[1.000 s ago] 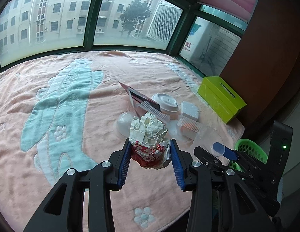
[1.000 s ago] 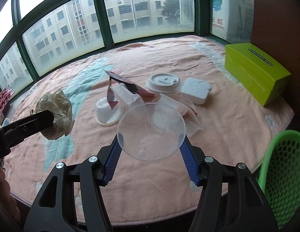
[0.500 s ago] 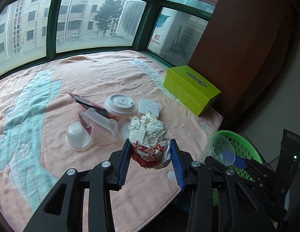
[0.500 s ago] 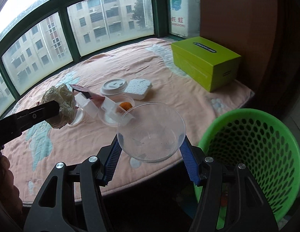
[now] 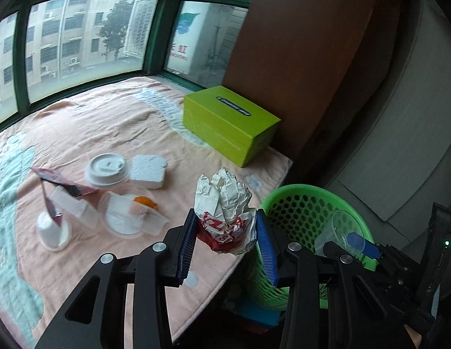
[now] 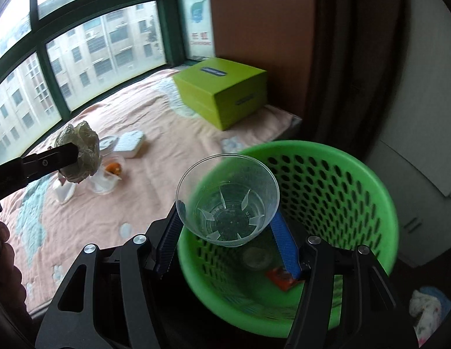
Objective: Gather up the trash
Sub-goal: 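Carry both items over the green basket, right tool releasing bowl while left tool releases paper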
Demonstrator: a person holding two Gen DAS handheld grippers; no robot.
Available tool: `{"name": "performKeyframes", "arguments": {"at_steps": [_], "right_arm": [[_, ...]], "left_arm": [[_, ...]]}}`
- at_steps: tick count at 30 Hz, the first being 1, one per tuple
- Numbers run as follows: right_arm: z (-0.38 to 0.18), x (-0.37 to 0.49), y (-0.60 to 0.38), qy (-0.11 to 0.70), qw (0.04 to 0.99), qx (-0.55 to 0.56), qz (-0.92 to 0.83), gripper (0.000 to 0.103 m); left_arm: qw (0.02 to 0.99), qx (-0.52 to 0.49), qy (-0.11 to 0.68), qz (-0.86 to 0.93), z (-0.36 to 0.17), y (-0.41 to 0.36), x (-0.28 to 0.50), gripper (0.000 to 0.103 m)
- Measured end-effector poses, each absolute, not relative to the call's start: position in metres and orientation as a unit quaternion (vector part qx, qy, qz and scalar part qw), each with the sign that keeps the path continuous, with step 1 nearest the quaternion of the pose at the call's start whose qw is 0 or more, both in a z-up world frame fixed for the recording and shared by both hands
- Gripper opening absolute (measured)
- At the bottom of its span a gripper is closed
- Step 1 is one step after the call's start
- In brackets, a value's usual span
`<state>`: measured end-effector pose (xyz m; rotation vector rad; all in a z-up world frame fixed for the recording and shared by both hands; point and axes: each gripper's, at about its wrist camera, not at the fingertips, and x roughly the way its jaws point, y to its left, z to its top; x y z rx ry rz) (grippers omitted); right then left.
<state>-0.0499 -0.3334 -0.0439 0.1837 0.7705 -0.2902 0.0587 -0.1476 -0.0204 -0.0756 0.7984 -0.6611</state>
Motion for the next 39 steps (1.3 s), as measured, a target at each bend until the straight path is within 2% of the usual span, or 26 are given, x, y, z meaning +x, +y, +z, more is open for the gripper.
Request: {"name": "performKeyframes", "arguments": {"at_steps": [13, 16, 28, 33, 34, 36, 38, 39], "right_arm": [[-0.051, -0.082, -0.382, 0.373, 0.897, 0.124, -0.201, 0.062], [-0.050, -0.088, -0.388, 0.368, 0.898, 0.128, -0.207, 0.072], [-0.042, -0.107, -0.402, 0.346, 0.899, 0.137, -0.230, 0.075], [-0.039, -0.112, -0.406, 0.337, 0.900, 0.142, -0.236, 0.075], [-0.038, -0.112, -0.407, 0.337, 0.900, 0.142, -0.236, 0.076], [-0.038, -0.113, -0.407, 0.337, 0.900, 0.141, -0.237, 0.076], [-0.038, -0.112, -0.406, 0.337, 0.900, 0.141, -0.236, 0.076], [-0.038, -0.112, -0.405, 0.337, 0.900, 0.141, -0.236, 0.076]], "left_arm": [[0.842, 0.003, 0.389, -0.374, -0.023, -0.214, 0.046, 0.039], [0.837, 0.012, 0.392, -0.382, -0.026, -0.227, 0.043, 0.039], [0.813, 0.033, 0.413, -0.409, -0.041, -0.267, 0.037, 0.042], [0.806, 0.038, 0.413, -0.422, -0.044, -0.275, 0.031, 0.050], [0.805, 0.037, 0.414, -0.424, -0.045, -0.276, 0.030, 0.055], [0.804, 0.038, 0.412, -0.426, -0.045, -0.276, 0.028, 0.055], [0.804, 0.037, 0.411, -0.428, -0.045, -0.275, 0.027, 0.063], [0.806, 0.038, 0.410, -0.425, -0.045, -0.274, 0.027, 0.064]]}}
